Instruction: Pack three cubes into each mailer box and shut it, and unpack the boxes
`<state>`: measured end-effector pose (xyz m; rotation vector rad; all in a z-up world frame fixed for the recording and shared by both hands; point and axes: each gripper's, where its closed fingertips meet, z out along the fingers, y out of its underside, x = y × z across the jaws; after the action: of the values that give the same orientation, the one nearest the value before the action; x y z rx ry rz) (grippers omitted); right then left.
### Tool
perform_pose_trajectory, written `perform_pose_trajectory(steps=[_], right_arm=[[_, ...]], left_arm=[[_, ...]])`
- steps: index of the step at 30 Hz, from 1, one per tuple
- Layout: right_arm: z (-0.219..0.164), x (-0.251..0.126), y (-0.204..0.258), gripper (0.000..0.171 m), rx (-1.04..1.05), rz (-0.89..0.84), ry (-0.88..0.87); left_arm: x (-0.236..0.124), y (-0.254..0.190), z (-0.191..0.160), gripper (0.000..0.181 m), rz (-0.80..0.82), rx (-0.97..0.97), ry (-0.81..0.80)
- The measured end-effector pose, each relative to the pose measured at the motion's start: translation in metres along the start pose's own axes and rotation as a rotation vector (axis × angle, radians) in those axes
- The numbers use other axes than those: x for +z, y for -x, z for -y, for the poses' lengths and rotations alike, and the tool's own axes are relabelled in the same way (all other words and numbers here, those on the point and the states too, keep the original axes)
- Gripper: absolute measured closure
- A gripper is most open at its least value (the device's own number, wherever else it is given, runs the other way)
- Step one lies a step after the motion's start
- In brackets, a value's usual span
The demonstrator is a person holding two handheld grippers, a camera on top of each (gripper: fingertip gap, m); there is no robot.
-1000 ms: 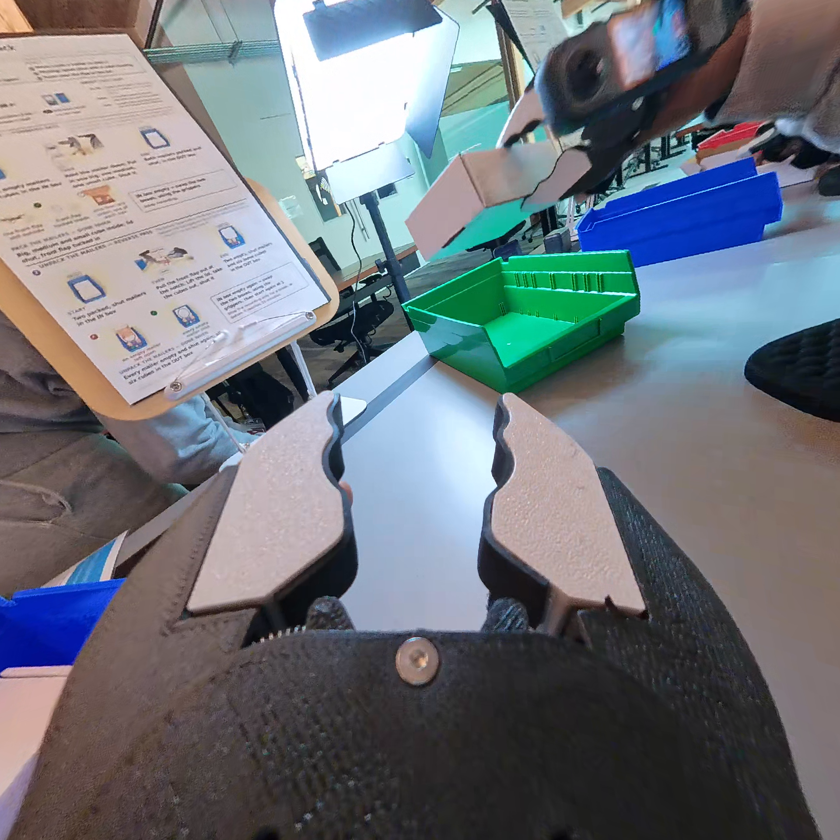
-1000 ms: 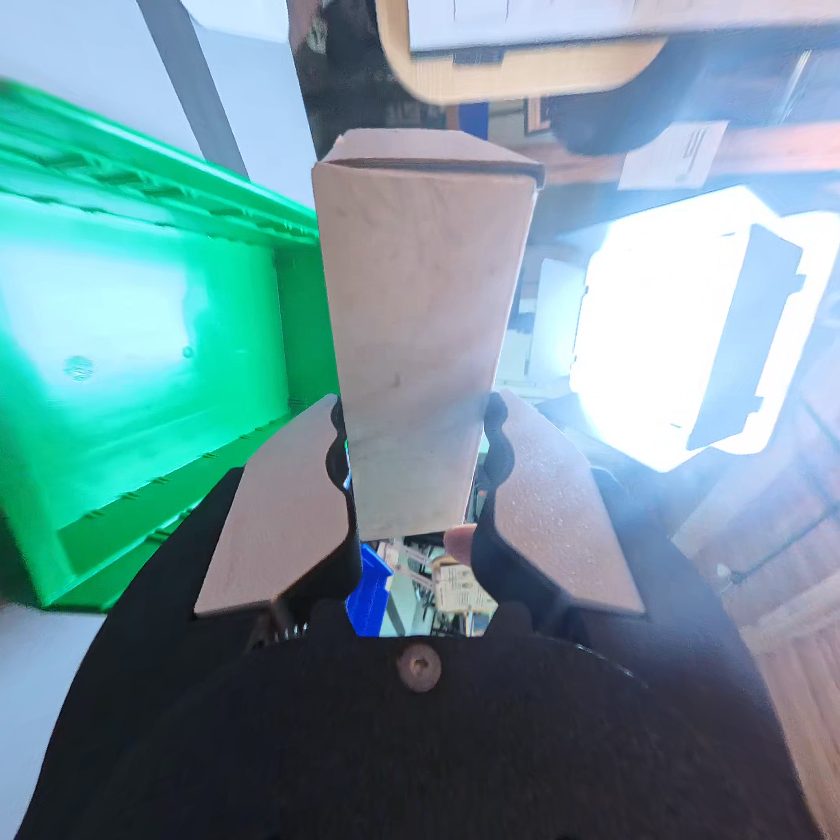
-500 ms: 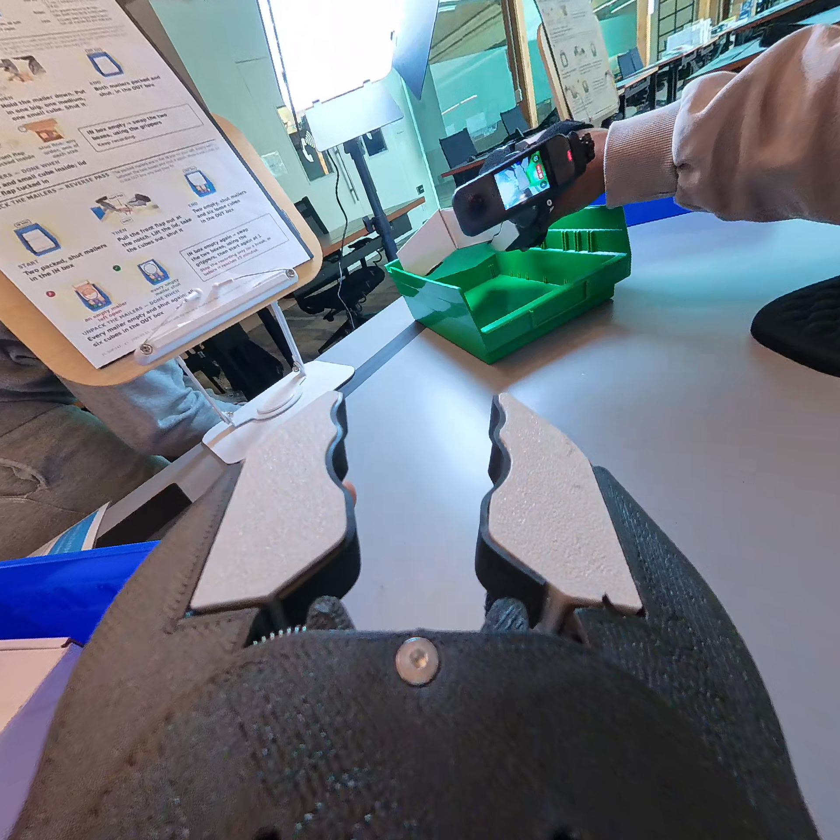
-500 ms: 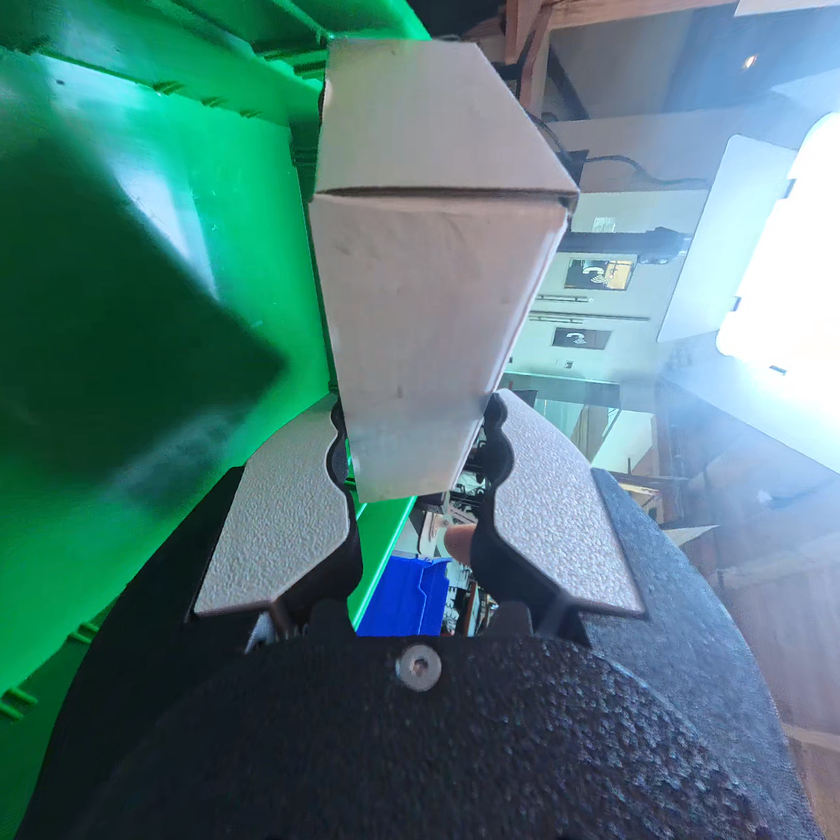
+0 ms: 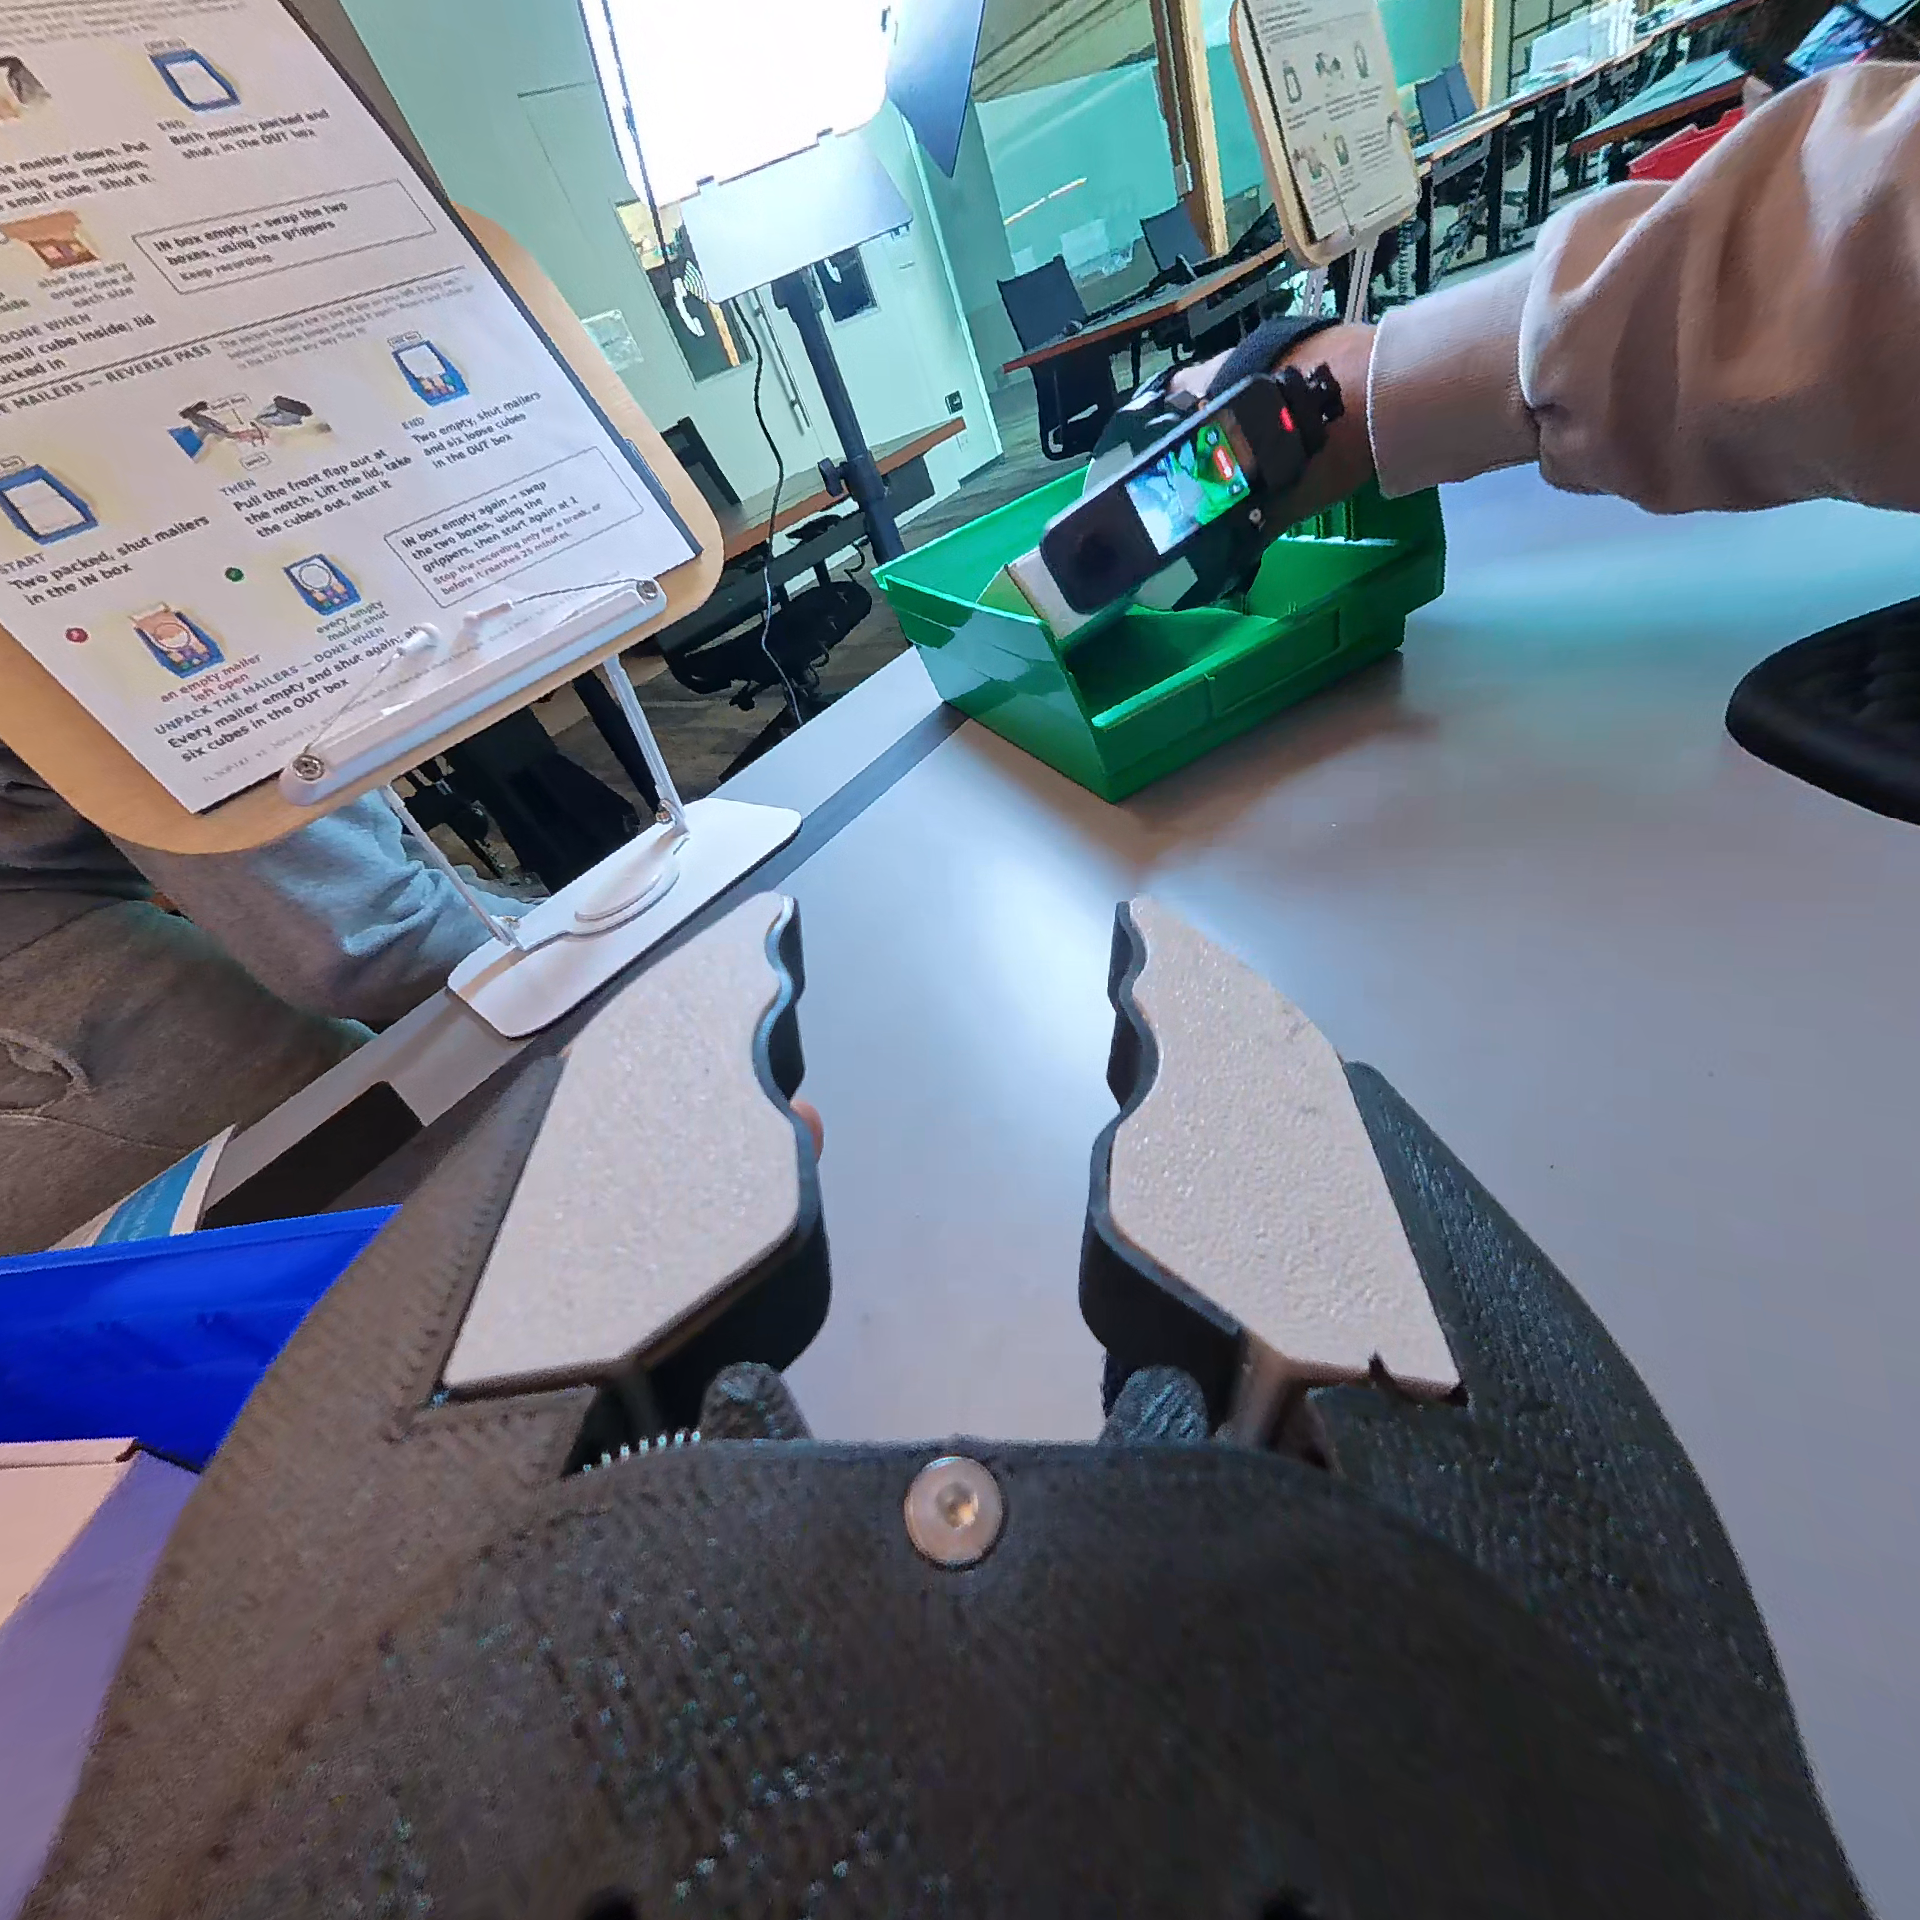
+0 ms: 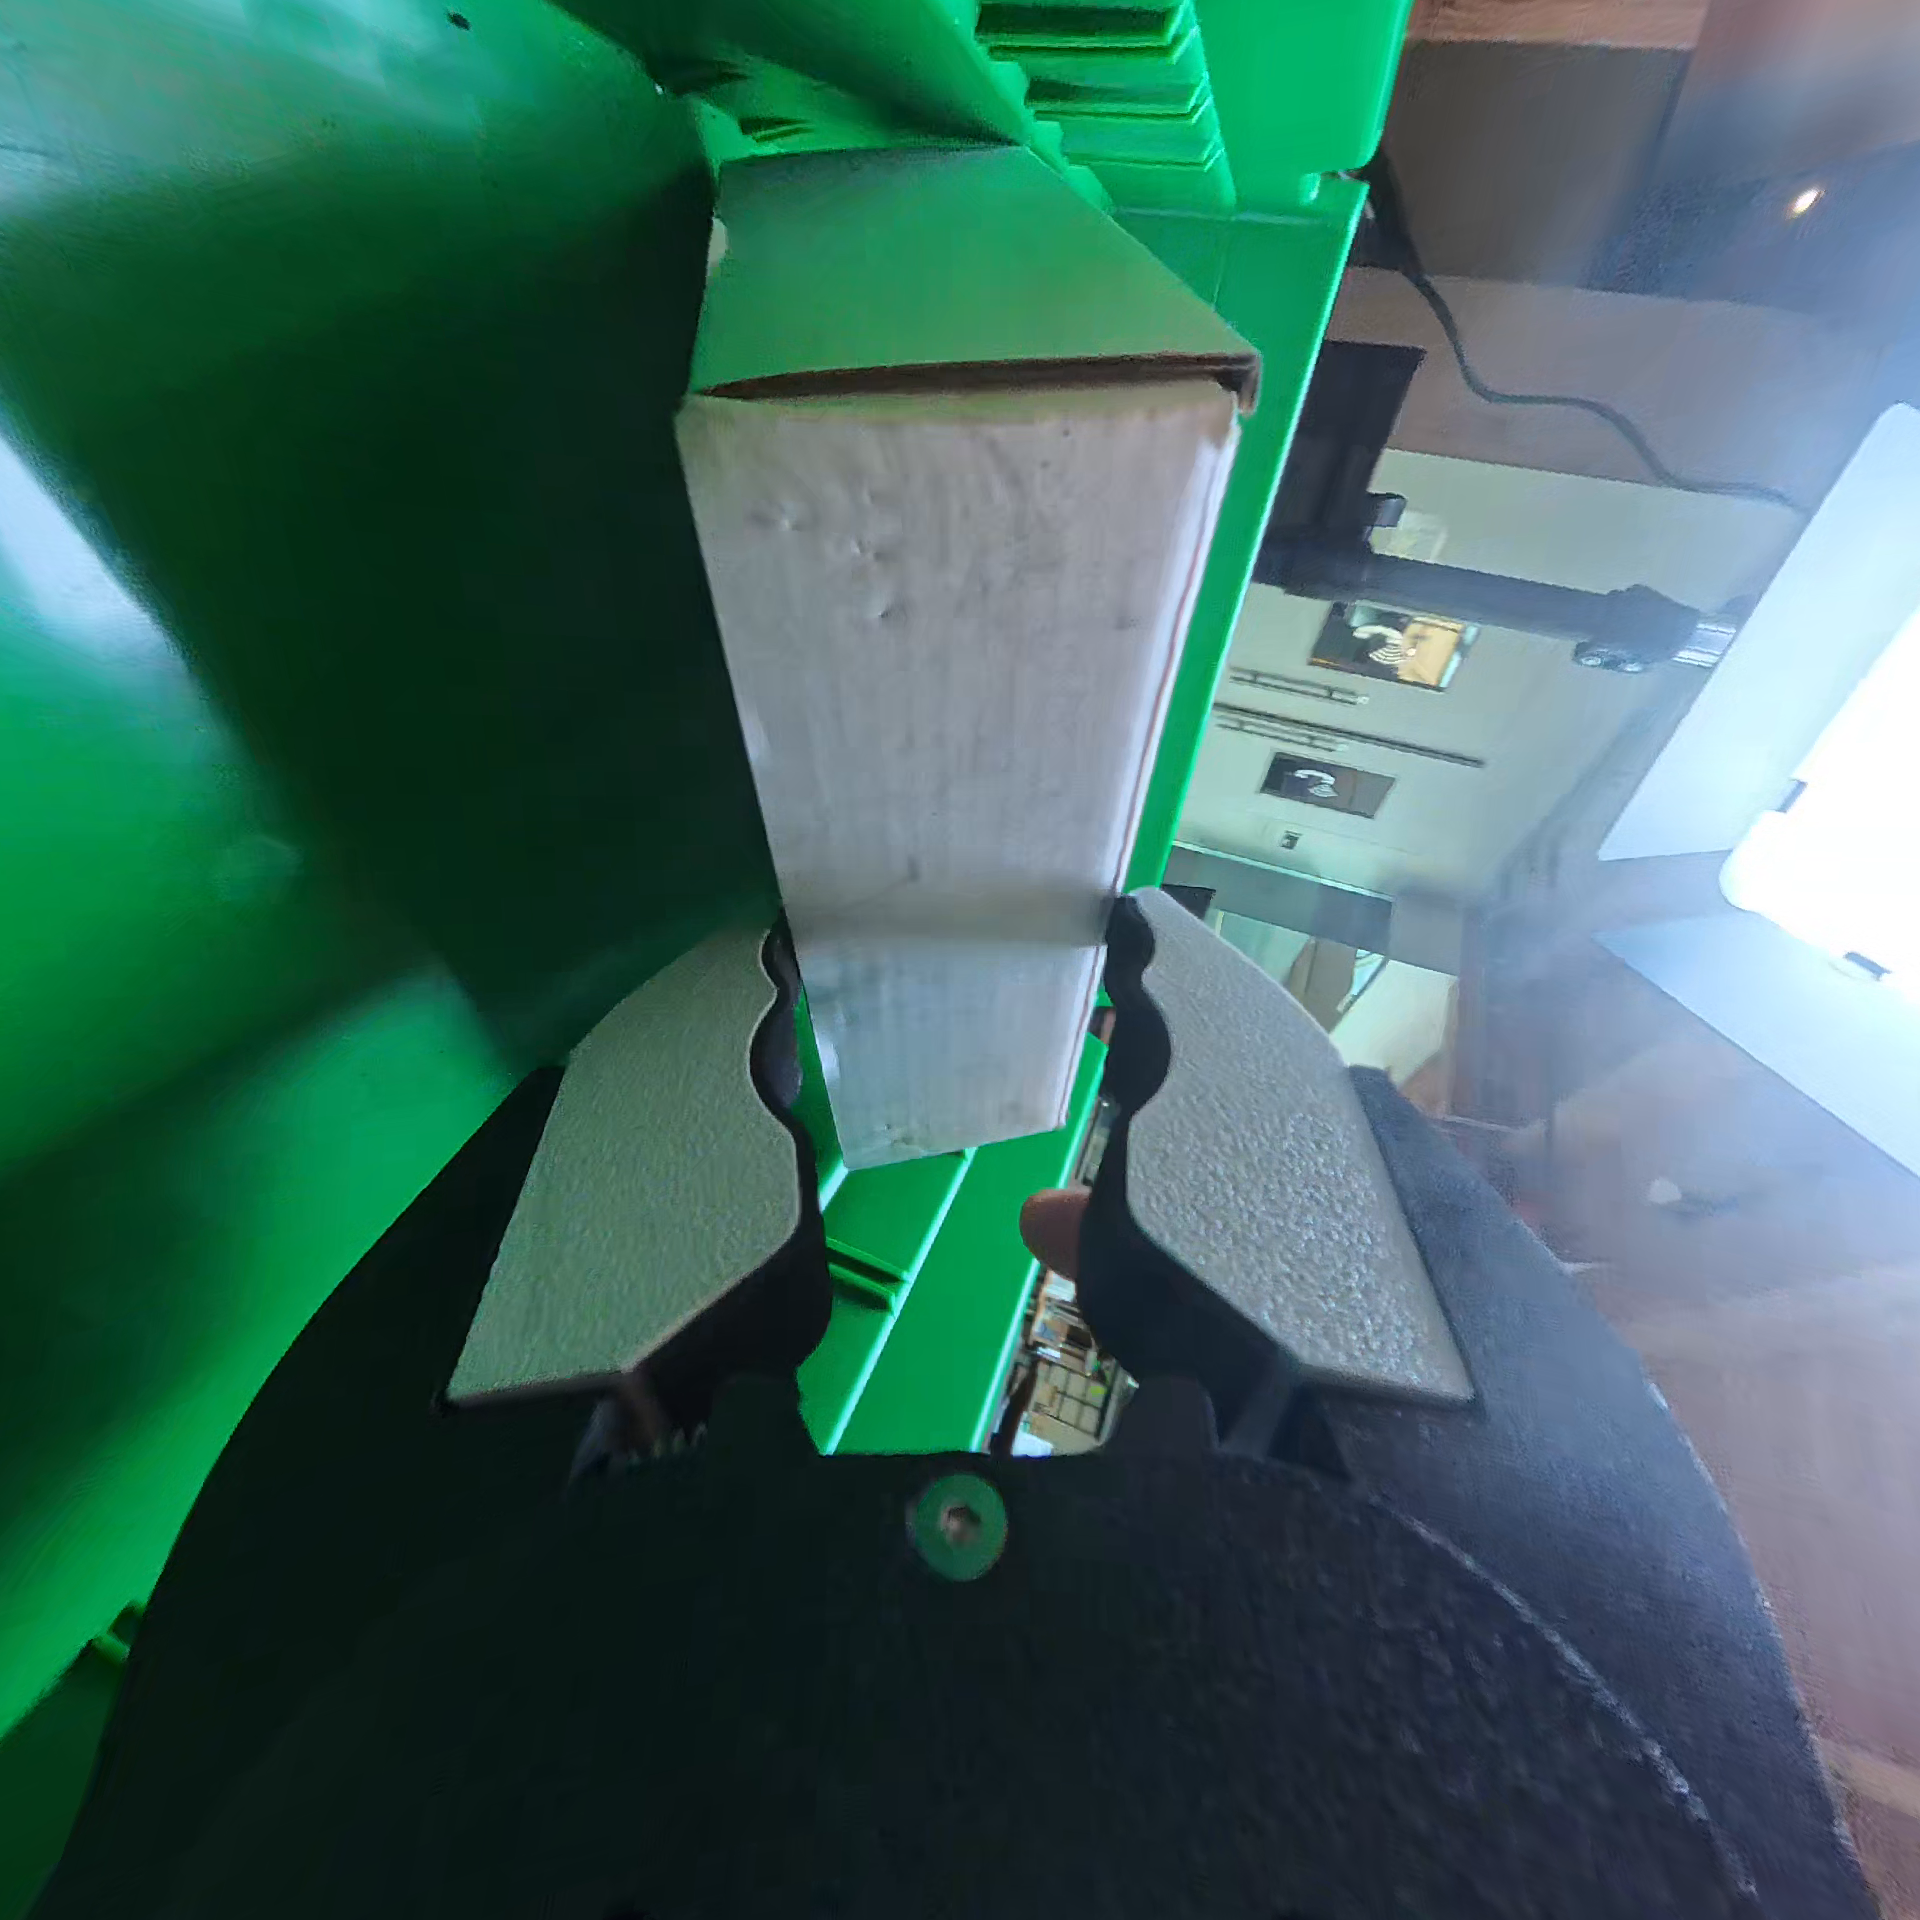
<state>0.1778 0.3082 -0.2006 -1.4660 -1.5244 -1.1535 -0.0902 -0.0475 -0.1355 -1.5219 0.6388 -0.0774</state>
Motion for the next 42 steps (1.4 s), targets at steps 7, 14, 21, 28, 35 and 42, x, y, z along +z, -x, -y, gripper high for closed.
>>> perform_pose_trajectory(steps=[7,14,21,28,35,42], right_arm=[[0.0,-0.007,0.032,0.109,-0.014,0.286,-0.03],[0.002,-0.004,0.032,0.119,0.023,0.427,-0.037],[0.008,-0.016,0.002,0.124,0.176,0.317,-0.083],[0.076,-0.176,-0.036,0.123,0.84,0.558,-0.771],[0.093,-0.267,0.015,0.125,1.102,0.726,-1.183],[0.089,-0.269,0.006,0.129,1.057,0.629,-1.266]], left_arm=[[0.003,-0.005,-0.007,0.125,-0.02,0.001,0.026],[0.006,-0.007,-0.014,0.126,-0.034,-0.013,0.049],[0.001,0.003,-0.014,0.128,-0.026,-0.082,0.054],[-0.004,0.019,-0.012,0.128,0.01,-0.122,0.044],[-0.026,0.061,0.002,0.129,0.119,-0.173,-0.004],[-0.055,0.111,0.002,0.126,0.254,-0.221,-0.018]])
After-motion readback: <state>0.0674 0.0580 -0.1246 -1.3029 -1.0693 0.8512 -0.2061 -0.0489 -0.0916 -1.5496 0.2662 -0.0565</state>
